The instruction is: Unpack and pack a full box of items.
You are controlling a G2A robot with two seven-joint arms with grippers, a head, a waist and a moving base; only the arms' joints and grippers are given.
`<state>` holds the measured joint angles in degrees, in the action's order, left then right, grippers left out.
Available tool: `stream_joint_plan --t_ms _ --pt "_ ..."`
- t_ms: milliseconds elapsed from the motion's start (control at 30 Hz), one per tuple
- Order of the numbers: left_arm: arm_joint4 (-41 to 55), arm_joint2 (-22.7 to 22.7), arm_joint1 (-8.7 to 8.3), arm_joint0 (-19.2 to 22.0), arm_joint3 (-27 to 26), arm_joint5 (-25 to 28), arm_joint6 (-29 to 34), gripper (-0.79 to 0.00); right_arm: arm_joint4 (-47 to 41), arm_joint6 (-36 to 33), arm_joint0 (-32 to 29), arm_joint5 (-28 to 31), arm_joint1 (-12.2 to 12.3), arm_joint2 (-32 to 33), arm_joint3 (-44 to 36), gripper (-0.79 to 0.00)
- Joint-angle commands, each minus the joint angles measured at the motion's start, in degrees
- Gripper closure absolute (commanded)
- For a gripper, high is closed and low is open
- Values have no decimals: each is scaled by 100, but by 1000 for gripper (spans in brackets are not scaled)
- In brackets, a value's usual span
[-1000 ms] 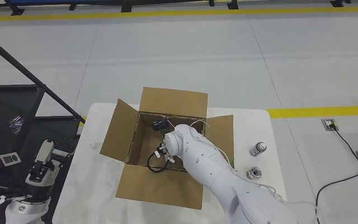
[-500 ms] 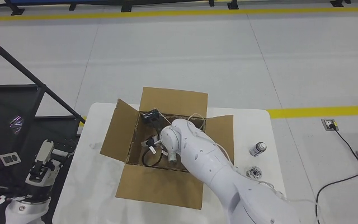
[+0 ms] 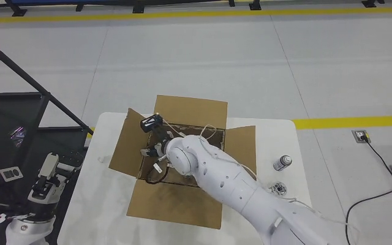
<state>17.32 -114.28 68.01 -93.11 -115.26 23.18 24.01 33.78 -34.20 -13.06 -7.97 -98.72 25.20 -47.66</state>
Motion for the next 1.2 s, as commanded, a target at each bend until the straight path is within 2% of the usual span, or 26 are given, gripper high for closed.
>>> stream_joint_plan --t_ms 0,167,267,433,633,767,933,1033,1167 --pt "0 0 0 0 0 0 0 -785 410 -202 -303 -345 304 277 -953 -785" --pt "0 0 0 0 0 0 0 -785 1623 -904 -1339 -927 1005 1187 -3113 -785" --pt "0 0 0 0 0 0 0 -785 2370 -1382 -2029 -1183 1321 1788 -4179 -785" --pt "0 0 0 0 0 0 0 -785 3463 -1902 -3253 -1554 1690 2851 -5880 -785" --pt "0 0 0 0 0 0 0 -785 3971 -2225 -4697 -1586 1940 4100 -7438 -785" --pt "0 0 0 0 0 0 0 -785 4200 -2474 -5507 -1876 2018 4803 -8026 -785" --pt "0 0 0 0 0 0 0 -785 4046 -2791 -6280 -2205 2060 5637 -8378 -785" --pt "0 0 0 0 0 0 0 -785 3666 -2948 -6614 -2250 2071 6090 -8271 -785" --pt "0 0 0 0 0 0 0 -785 3347 -3141 -6759 -2274 2090 6568 -7741 -785"
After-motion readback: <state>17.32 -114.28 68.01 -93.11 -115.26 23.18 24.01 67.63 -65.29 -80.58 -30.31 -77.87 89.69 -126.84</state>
